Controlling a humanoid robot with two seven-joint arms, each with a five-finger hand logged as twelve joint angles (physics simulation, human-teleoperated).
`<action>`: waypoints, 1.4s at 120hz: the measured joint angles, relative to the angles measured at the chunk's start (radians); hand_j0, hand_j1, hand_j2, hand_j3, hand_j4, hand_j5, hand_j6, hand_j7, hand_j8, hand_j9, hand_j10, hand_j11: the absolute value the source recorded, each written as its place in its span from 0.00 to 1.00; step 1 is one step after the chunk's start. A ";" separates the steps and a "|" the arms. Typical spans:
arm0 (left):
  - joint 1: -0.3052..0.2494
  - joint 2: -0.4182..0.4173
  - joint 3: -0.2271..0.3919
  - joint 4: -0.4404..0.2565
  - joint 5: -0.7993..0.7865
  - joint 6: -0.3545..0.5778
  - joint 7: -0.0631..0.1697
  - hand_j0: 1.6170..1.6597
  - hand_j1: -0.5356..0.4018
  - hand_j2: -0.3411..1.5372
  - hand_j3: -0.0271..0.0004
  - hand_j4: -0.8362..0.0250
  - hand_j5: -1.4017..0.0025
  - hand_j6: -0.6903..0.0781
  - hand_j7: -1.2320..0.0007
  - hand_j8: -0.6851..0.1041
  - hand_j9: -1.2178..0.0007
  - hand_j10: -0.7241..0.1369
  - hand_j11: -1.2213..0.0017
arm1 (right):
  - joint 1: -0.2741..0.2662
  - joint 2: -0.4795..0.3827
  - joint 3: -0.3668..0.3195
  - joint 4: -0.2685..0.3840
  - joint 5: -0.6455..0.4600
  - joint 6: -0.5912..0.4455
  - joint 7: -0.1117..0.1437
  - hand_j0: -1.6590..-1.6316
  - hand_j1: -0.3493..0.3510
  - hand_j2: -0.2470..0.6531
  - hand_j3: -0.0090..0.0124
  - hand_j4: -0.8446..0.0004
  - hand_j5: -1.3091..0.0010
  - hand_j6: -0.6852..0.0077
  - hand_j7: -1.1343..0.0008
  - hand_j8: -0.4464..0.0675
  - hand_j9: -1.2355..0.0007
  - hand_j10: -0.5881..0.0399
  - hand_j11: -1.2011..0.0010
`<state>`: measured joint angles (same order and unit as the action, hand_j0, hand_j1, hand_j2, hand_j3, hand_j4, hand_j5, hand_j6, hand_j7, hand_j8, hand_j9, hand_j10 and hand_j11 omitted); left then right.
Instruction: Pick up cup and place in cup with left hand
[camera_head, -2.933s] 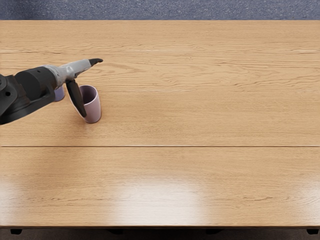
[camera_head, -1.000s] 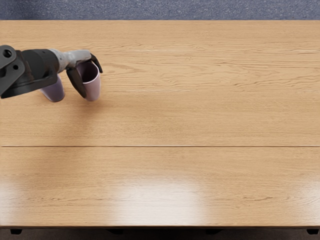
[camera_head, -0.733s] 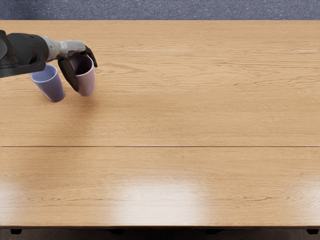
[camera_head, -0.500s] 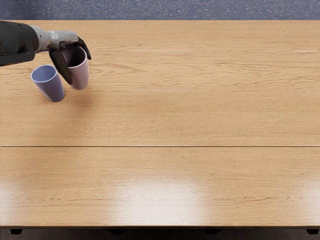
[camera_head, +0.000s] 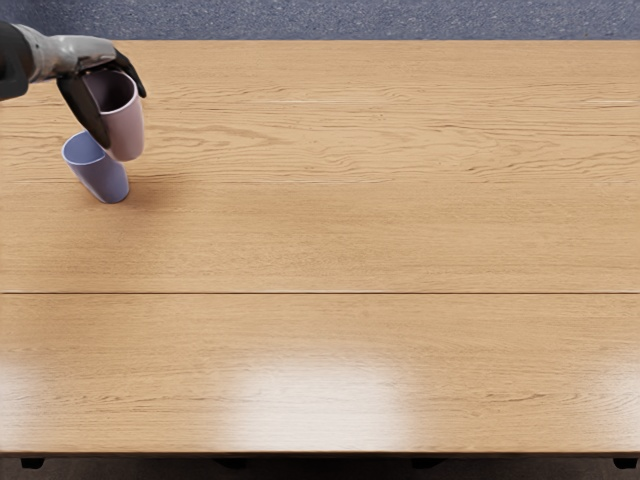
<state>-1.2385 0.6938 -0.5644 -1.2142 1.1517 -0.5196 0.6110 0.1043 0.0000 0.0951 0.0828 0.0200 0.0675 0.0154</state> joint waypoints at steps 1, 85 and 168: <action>-0.001 0.003 0.000 0.002 -0.001 0.000 0.000 0.87 0.50 0.22 0.99 0.45 0.57 0.47 0.51 0.50 0.50 0.36 0.50 | 0.000 0.000 0.000 0.000 0.000 0.000 0.000 0.04 0.00 0.27 0.42 1.00 1.00 0.99 1.00 0.87 1.00 0.94 1.00; 0.005 0.020 -0.002 0.141 -0.010 0.024 0.000 0.87 0.51 0.22 0.99 0.45 0.58 0.47 0.52 0.49 0.50 0.34 0.50 | 0.000 0.000 0.000 0.000 0.000 0.000 0.000 0.04 0.00 0.27 0.42 1.00 1.00 0.99 1.00 0.87 1.00 0.94 1.00; 0.014 -0.040 0.006 0.243 -0.041 0.089 0.000 0.86 0.51 0.22 0.99 0.45 0.58 0.46 0.52 0.49 0.50 0.34 0.50 | -0.001 0.000 0.000 0.000 0.000 0.000 0.000 0.04 0.00 0.27 0.42 1.00 1.00 0.99 1.00 0.87 1.00 0.94 1.00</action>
<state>-1.2241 0.6540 -0.5587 -0.9717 1.1103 -0.4303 0.6108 0.1037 0.0000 0.0951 0.0828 0.0199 0.0675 0.0154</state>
